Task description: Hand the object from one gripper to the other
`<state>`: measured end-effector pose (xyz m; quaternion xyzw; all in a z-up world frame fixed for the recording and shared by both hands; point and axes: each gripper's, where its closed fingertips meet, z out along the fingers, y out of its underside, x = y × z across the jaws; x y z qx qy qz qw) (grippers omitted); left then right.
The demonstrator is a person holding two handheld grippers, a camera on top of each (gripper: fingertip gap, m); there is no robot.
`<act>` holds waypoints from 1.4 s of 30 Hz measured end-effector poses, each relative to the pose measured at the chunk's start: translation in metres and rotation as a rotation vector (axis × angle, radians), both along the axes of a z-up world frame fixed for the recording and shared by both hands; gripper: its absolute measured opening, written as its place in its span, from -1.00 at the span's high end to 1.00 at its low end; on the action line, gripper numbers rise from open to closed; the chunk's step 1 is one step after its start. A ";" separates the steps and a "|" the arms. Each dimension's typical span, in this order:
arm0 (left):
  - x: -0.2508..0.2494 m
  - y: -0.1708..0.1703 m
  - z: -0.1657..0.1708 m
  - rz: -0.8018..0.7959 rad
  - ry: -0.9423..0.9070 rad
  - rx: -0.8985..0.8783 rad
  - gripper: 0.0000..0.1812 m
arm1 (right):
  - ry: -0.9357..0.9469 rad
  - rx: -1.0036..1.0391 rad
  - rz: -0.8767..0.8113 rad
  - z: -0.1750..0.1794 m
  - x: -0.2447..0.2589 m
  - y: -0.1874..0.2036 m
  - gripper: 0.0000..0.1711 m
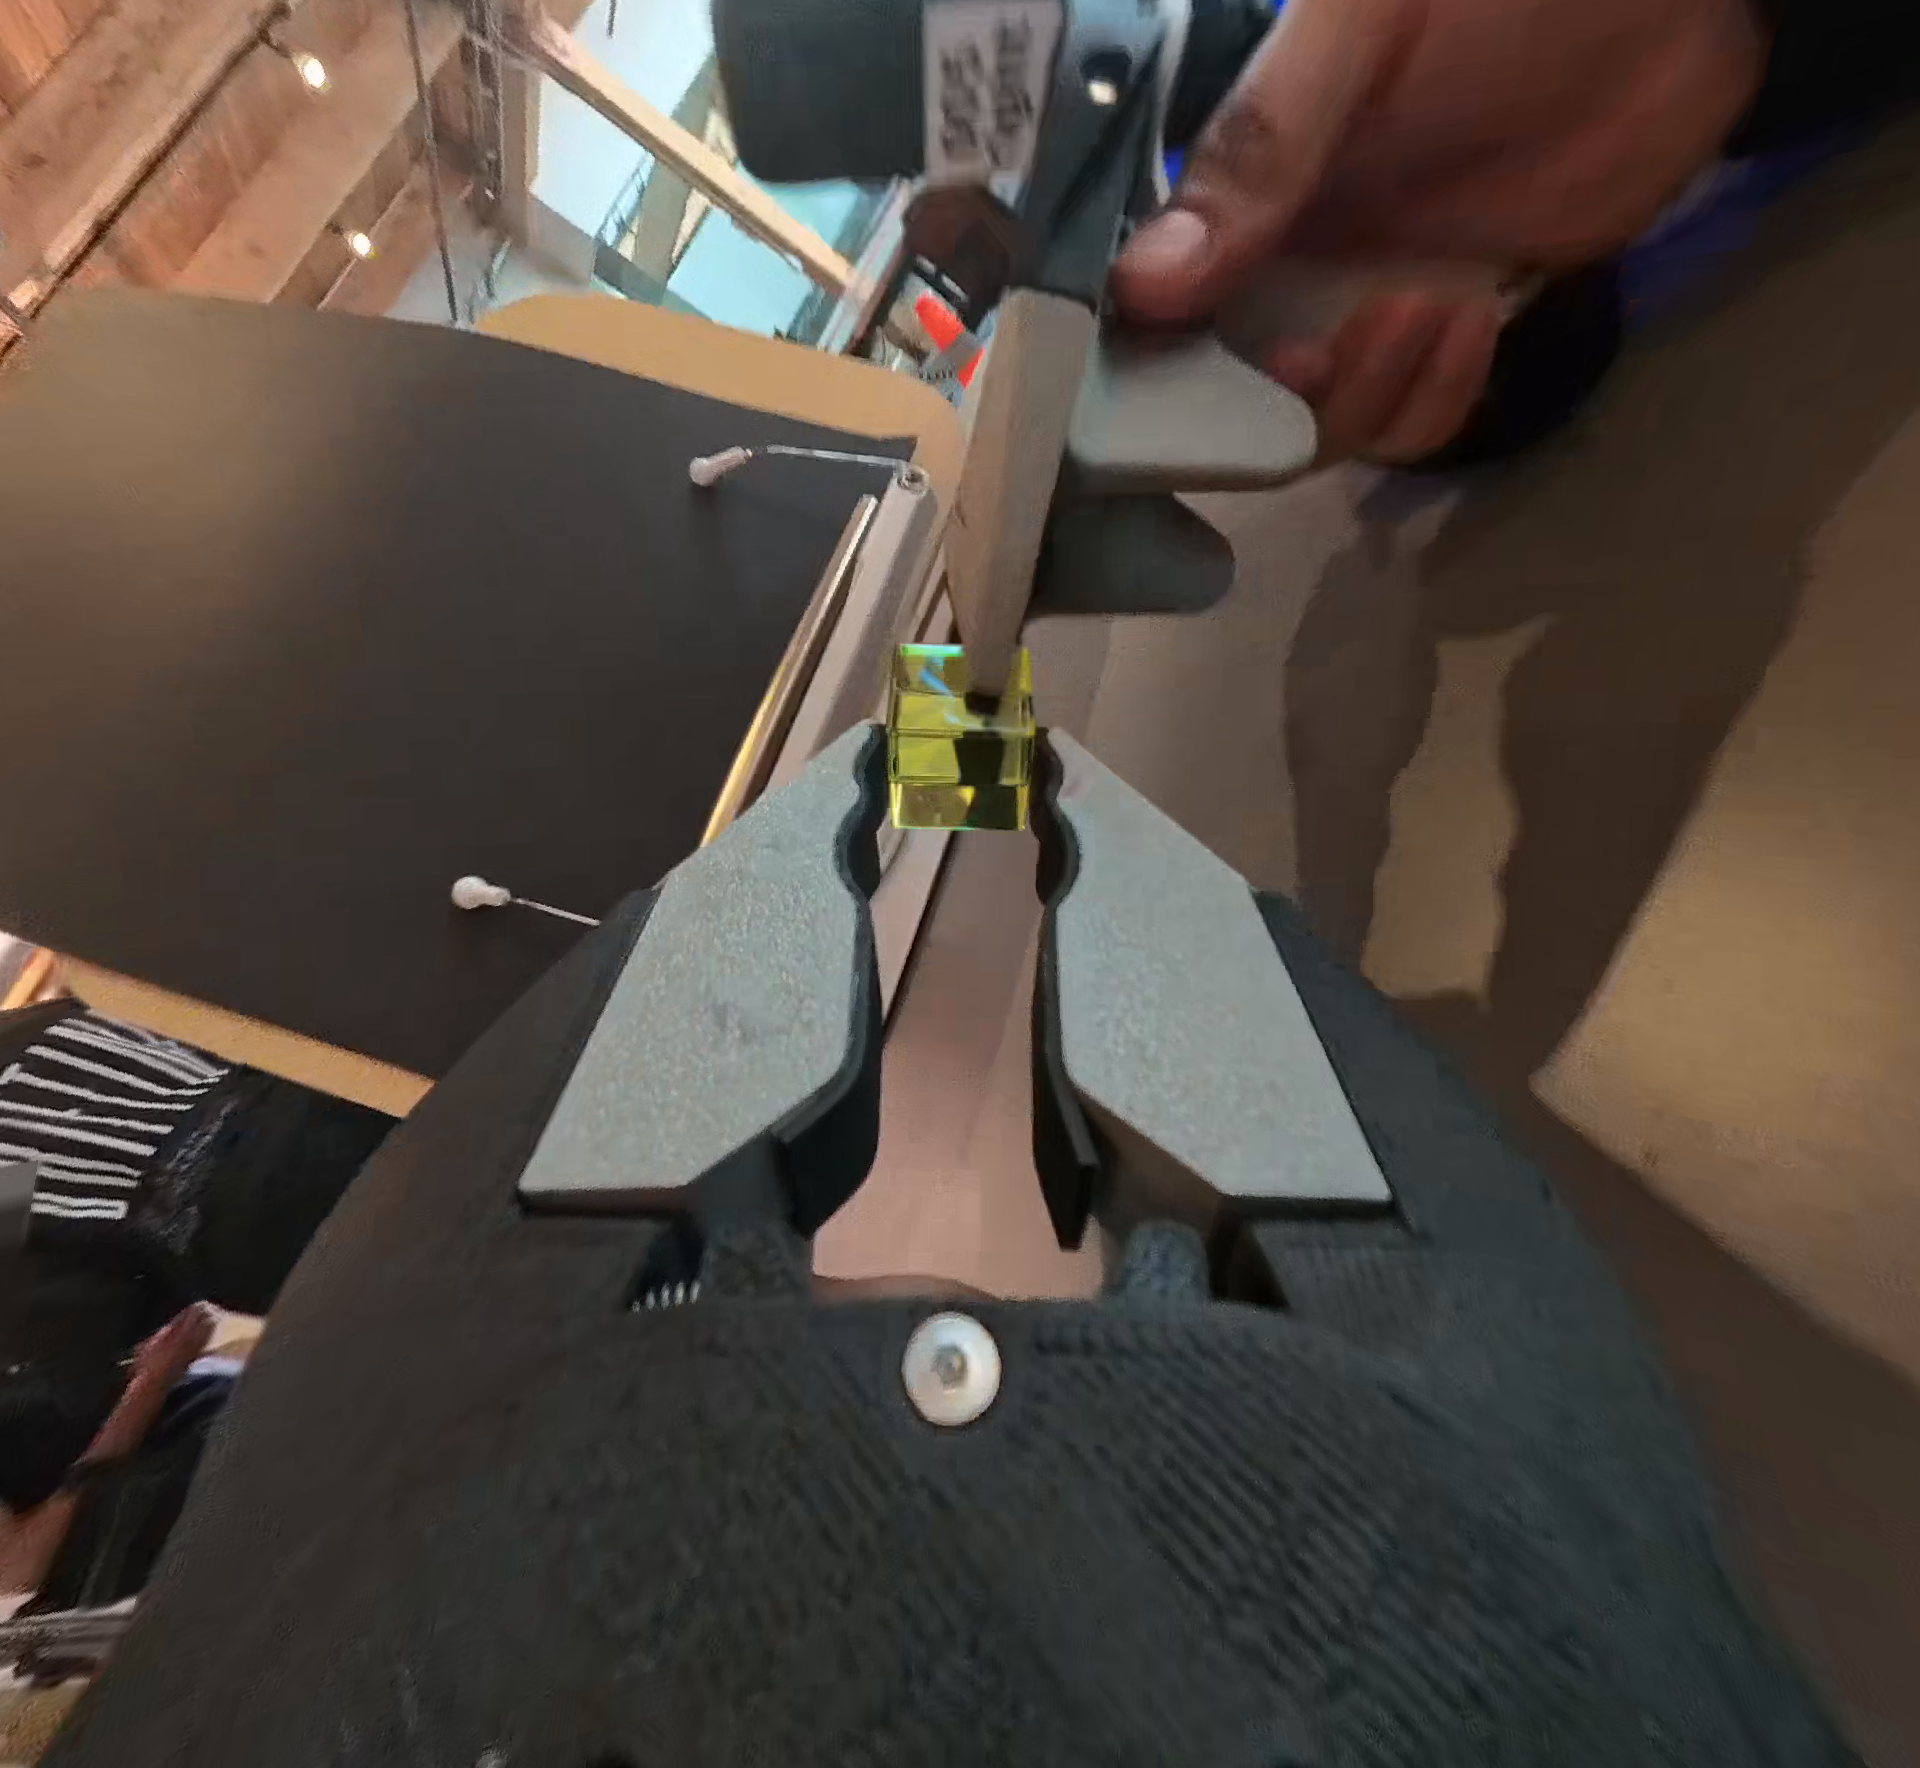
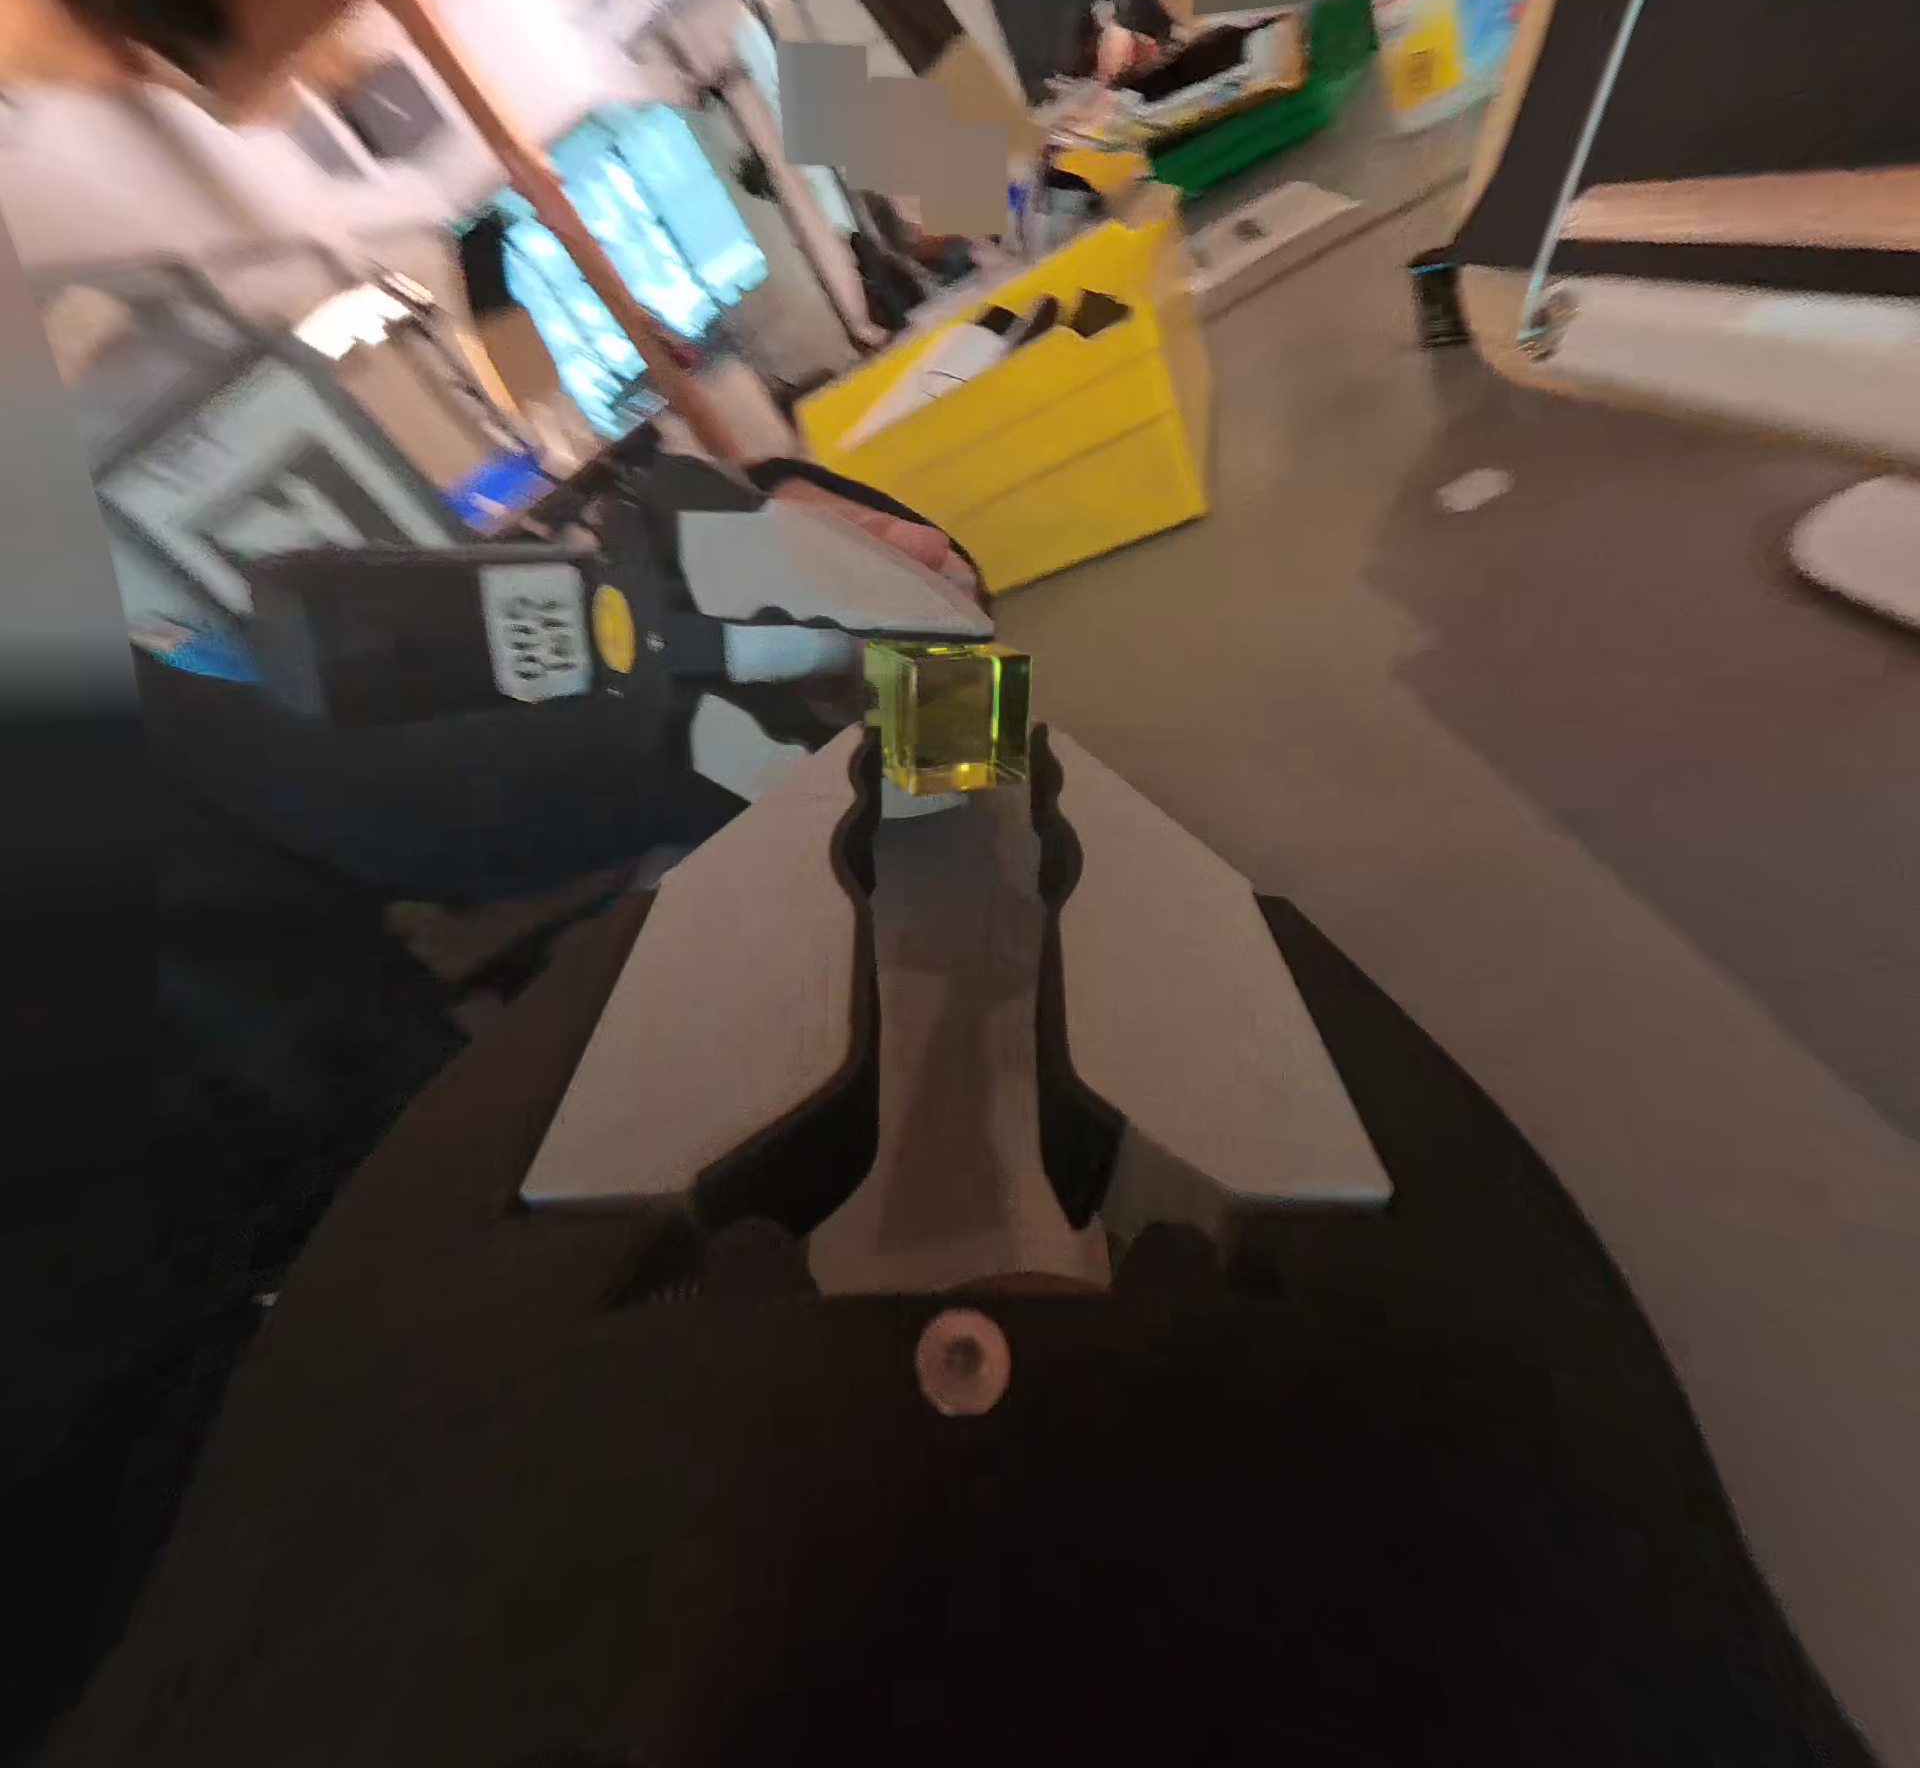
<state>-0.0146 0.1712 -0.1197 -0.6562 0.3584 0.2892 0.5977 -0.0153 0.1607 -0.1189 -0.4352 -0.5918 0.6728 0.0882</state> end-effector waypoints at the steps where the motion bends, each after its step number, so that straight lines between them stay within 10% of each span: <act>1: -0.001 0.001 -0.004 0.009 0.012 -0.018 0.71 | 0.006 0.077 -0.037 -0.003 -0.002 0.002 0.71; 8: -0.021 0.008 -0.027 0.148 0.081 -0.136 0.72 | 0.006 0.230 -0.148 -0.009 -0.011 0.006 0.48; 17: -0.009 0.013 -0.030 0.146 0.134 -0.117 0.72 | -0.103 0.361 -0.233 -0.039 -0.025 0.002 0.65; 36: 0.023 -0.005 -0.005 -0.174 -0.220 -0.065 0.69 | -0.080 -0.092 0.174 -0.003 0.011 -0.030 0.63; 42: -0.013 0.007 -0.024 0.038 -0.164 -0.148 0.70 | -0.137 0.148 -0.086 -0.027 -0.007 0.008 0.56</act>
